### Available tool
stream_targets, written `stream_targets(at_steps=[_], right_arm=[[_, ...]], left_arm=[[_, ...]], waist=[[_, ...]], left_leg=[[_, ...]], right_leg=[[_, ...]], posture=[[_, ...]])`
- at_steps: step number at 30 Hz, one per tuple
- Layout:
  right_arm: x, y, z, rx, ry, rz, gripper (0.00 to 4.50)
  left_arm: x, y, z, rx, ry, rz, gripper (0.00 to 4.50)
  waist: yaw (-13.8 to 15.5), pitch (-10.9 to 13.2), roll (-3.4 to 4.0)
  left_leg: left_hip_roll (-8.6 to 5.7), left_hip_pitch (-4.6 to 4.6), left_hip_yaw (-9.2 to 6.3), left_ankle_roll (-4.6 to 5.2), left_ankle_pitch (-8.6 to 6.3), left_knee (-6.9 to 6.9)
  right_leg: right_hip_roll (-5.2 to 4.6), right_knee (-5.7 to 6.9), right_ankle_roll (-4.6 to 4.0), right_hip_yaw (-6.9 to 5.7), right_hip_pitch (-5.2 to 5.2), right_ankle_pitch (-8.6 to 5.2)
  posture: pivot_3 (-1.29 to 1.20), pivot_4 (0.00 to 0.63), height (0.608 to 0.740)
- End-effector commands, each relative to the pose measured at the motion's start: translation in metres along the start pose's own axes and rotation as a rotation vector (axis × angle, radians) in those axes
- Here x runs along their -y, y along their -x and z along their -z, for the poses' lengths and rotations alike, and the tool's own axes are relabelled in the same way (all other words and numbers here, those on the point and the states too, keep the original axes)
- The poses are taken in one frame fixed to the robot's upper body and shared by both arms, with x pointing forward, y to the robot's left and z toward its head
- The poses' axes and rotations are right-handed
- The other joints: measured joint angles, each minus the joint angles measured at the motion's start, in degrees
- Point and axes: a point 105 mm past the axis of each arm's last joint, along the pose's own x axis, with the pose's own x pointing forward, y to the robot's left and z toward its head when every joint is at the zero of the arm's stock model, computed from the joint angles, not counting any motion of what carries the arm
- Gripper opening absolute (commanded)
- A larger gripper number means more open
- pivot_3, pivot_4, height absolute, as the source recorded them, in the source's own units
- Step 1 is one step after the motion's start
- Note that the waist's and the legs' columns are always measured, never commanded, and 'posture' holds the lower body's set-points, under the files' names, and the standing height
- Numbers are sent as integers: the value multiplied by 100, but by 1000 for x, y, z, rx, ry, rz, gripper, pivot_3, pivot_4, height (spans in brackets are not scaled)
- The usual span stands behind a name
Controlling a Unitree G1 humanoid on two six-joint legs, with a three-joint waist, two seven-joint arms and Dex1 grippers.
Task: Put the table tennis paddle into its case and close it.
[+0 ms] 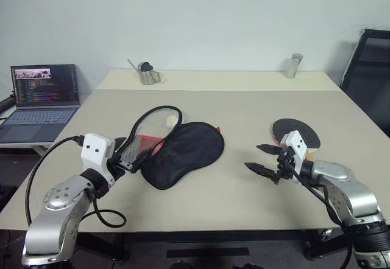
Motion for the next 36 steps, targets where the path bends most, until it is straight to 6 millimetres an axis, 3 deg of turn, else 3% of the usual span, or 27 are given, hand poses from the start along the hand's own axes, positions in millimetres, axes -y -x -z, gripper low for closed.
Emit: stream_targets(at_steps=[1, 3, 8, 12, 15, 20, 23, 31, 36], right_arm=[[-2, 7, -7, -13, 41, -4, 4443], [0, 9, -3, -20, 28, 12, 4443], [-9, 16, -37, 63, 29, 14, 4443], [-25, 27, -51, 50, 35, -44, 4443], [-40, 31, -50, 18, 50, -109, 4443], [-55, 27, -48, 12, 61, -150, 4443], [-55, 28, -46, 19, 61, -148, 4443], [-52, 26, -44, 46, 69, -101, 4443], [-53, 26, -42, 52, 70, -84, 4443]], left_arm=[[-3, -3, -11, 33, -38, 12, 4500], [-3, -8, -10, 36, -52, 28, 4500], [11, -17, -6, 1, -64, 180, 4500], [18, -25, -5, -24, -93, 313, 4500], [25, -27, 0, -61, -74, 411, 4500], [39, -21, 25, -188, -58, 579, 4500], [54, -23, 33, -229, -68, 669, 4500], [68, -46, 45, -250, -134, 717, 4500], [84, -48, 52, -264, -132, 800, 4500]], waist=[[2, 0, 0], [9, -1, -2], [10, 0, 0], [10, 2, 3], [9, 2, 1], [1, 2, 2], [3, 3, 1], [12, 3, 0], [11, 3, 0]], left_leg=[[-1, 0, 0, 0, 0, 0], [-2, 0, 1, 0, 0, 2], [-1, 0, 4, 0, 0, 3], [0, 0, 7, -1, -1, -3], [4, -1, 5, -1, -2, -3], [5, 0, 13, -2, -5, -4], [7, -1, 15, -2, -6, -4], [6, -2, 20, -1, -6, -1], [6, -2, 25, 4, -9, -3]], right_leg=[[0, -1, 0, 0, 0, 0], [0, 0, -1, 0, 1, 0], [-2, 0, 0, 4, 0, 0], [0, -1, -2, 5, -4, -1], [-1, -4, -4, 3, -3, -2], [-2, -6, -5, 9, -6, -3], [-2, -6, -5, 11, -10, -3], [-3, -6, -3, 16, -8, -2], [-1, -5, -1, 19, -10, -1]], posture=[[0, 150, 740], [0, 150, 740], [0, 150, 740], [0, 150, 740], [0, 150, 740], [0, 150, 740], [0, 150, 740], [0, 150, 740], [0, 150, 740]])
